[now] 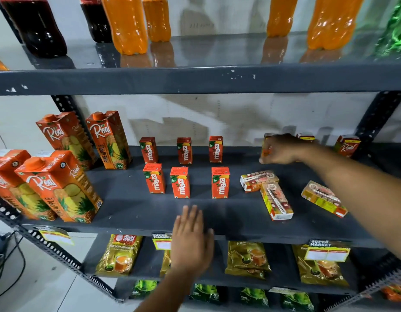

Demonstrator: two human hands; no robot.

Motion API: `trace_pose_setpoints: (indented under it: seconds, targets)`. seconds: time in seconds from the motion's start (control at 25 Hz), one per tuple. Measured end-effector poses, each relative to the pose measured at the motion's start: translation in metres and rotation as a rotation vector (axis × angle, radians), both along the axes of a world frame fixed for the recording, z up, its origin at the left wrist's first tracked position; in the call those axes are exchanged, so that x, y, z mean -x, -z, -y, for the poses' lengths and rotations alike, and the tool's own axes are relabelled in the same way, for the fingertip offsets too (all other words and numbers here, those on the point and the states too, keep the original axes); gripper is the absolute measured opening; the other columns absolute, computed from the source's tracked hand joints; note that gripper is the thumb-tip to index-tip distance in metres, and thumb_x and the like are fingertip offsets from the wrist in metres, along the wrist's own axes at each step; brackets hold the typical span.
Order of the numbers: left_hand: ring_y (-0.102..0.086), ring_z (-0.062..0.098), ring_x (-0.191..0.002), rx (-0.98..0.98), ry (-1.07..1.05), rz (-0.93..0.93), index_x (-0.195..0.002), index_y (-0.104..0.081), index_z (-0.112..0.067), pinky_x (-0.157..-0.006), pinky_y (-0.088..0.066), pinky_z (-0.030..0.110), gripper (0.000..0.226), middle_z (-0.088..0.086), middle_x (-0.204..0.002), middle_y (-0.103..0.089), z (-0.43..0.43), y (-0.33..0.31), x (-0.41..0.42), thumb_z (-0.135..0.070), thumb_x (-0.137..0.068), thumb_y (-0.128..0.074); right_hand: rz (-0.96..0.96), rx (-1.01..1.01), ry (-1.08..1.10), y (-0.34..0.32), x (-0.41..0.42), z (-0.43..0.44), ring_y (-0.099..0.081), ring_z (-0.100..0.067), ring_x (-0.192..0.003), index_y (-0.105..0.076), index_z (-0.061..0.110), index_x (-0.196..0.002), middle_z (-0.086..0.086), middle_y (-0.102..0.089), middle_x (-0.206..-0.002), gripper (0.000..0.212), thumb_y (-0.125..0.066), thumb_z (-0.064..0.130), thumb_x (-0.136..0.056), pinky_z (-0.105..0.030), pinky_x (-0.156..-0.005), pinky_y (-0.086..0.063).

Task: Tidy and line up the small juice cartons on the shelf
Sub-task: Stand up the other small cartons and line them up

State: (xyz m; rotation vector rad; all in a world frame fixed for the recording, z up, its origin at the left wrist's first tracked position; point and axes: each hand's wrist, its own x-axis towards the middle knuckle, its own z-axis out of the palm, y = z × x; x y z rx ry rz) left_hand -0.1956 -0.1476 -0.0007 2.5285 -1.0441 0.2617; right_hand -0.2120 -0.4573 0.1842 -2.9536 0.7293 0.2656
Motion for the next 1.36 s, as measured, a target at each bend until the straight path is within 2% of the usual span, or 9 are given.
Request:
trace_pose_setpoints:
  seconds: [0.08, 0.2, 0.4, 0.52, 0.64, 0.72, 0.84, 1.0, 1.36]
  targets:
    - [-0.009, 0.026, -0.145, -0.031, 0.144, 0.023, -0.143, -0.037, -0.006, -0.115, -0.004, 0.049, 0.066, 0.01, -0.154, -0.026, 0.038, 0.0, 0.03, -0.049, -0.098, -0.014, -0.145, -0.045, 0.048, 0.018, 0.029, 0.014, -0.061, -0.025, -0.095, -0.063, 0.01, -0.113, -0.01, -0.066, -0.111, 0.049, -0.067, 0.049, -0.083, -0.038, -0.084, -0.052]
    - [-0.006, 0.028, -0.146, -0.067, 0.214, 0.031, -0.145, -0.031, -0.004, -0.115, 0.003, 0.047, 0.064, 0.014, -0.156, -0.021, 0.091, -0.008, 0.048, -0.044, -0.099, -0.015, -0.025, -0.197, 0.149, 0.051, 0.071, 0.029, -0.06, -0.018, -0.092, -0.062, 0.016, -0.116, -0.003, -0.066, -0.112, 0.053, -0.076, 0.048, -0.075, -0.029, -0.07, -0.046]
    - [-0.004, 0.025, -0.148, -0.214, 0.139, -0.039, -0.149, -0.018, -0.006, -0.118, 0.001, 0.036, 0.063, 0.012, -0.161, -0.013, 0.131, 0.0, 0.036, -0.042, -0.098, -0.014, -0.01, -0.096, 0.275, 0.086, 0.134, 0.071, -0.06, -0.026, -0.108, -0.058, 0.02, -0.122, -0.006, -0.063, -0.124, 0.059, -0.078, 0.035, -0.068, -0.034, -0.086, -0.051]
    - [-0.008, 0.023, -0.147, -0.235, 0.122, -0.03, -0.149, -0.021, -0.007, -0.118, -0.004, 0.036, 0.067, 0.011, -0.16, -0.016, 0.134, 0.007, 0.035, -0.044, -0.094, -0.009, 0.071, -0.195, 0.396, 0.099, 0.168, 0.095, -0.054, -0.027, -0.119, -0.048, 0.013, -0.137, -0.009, -0.055, -0.137, 0.083, -0.082, 0.037, -0.066, -0.032, -0.094, -0.046]
    - [-0.011, 0.024, -0.147, -0.249, 0.119, -0.011, -0.148, -0.023, -0.006, -0.118, -0.007, 0.037, 0.069, 0.011, -0.159, -0.019, 0.134, 0.008, 0.034, -0.044, -0.092, -0.007, 0.149, -0.293, 0.418, 0.114, 0.181, 0.097, -0.054, -0.025, -0.12, -0.046, 0.014, -0.14, -0.005, -0.056, -0.137, 0.094, -0.084, 0.048, -0.062, -0.028, -0.089, -0.043]
    - [-0.012, 0.024, -0.147, -0.249, 0.116, -0.01, -0.148, -0.023, -0.007, -0.118, -0.008, 0.037, 0.069, 0.011, -0.159, -0.019, 0.133, 0.006, 0.035, -0.044, -0.092, -0.008, 0.194, -0.293, 0.419, 0.12, 0.181, 0.094, -0.058, -0.025, -0.114, -0.05, 0.016, -0.135, -0.004, -0.061, -0.13, 0.091, -0.083, 0.054, -0.06, -0.03, -0.084, -0.044]
    - [-0.012, 0.023, -0.147, -0.257, 0.117, -0.012, -0.149, -0.023, -0.007, -0.117, -0.006, 0.036, 0.069, 0.01, -0.16, -0.019, 0.133, 0.005, 0.036, -0.045, -0.093, -0.008, 0.15, -0.121, 0.358, 0.116, 0.17, 0.087, -0.059, -0.026, -0.11, -0.056, 0.021, -0.127, -0.004, -0.063, -0.125, 0.079, -0.075, 0.06, -0.06, -0.035, -0.085, -0.049]
    - [-0.01, 0.023, -0.147, -0.266, 0.11, -0.015, -0.149, -0.021, -0.008, -0.118, -0.005, 0.036, 0.066, 0.009, -0.16, -0.017, 0.132, 0.004, 0.036, -0.044, -0.095, -0.011, 0.042, -0.114, 0.326, 0.105, 0.157, 0.085, -0.063, -0.019, -0.076, -0.061, 0.022, -0.084, -0.001, -0.068, -0.088, 0.037, -0.074, 0.045, -0.057, -0.03, -0.062, -0.053]
    - [-0.009, 0.022, -0.147, -0.279, 0.11, -0.012, -0.15, -0.019, -0.009, -0.117, -0.004, 0.035, 0.068, 0.008, -0.161, -0.015, 0.132, 0.003, 0.036, -0.046, -0.094, -0.008, 0.203, -0.248, 0.386, 0.119, 0.165, 0.088, -0.06, -0.017, -0.077, -0.062, 0.025, -0.095, 0.002, -0.065, -0.09, 0.038, -0.081, 0.035, -0.063, -0.028, -0.06, -0.047]
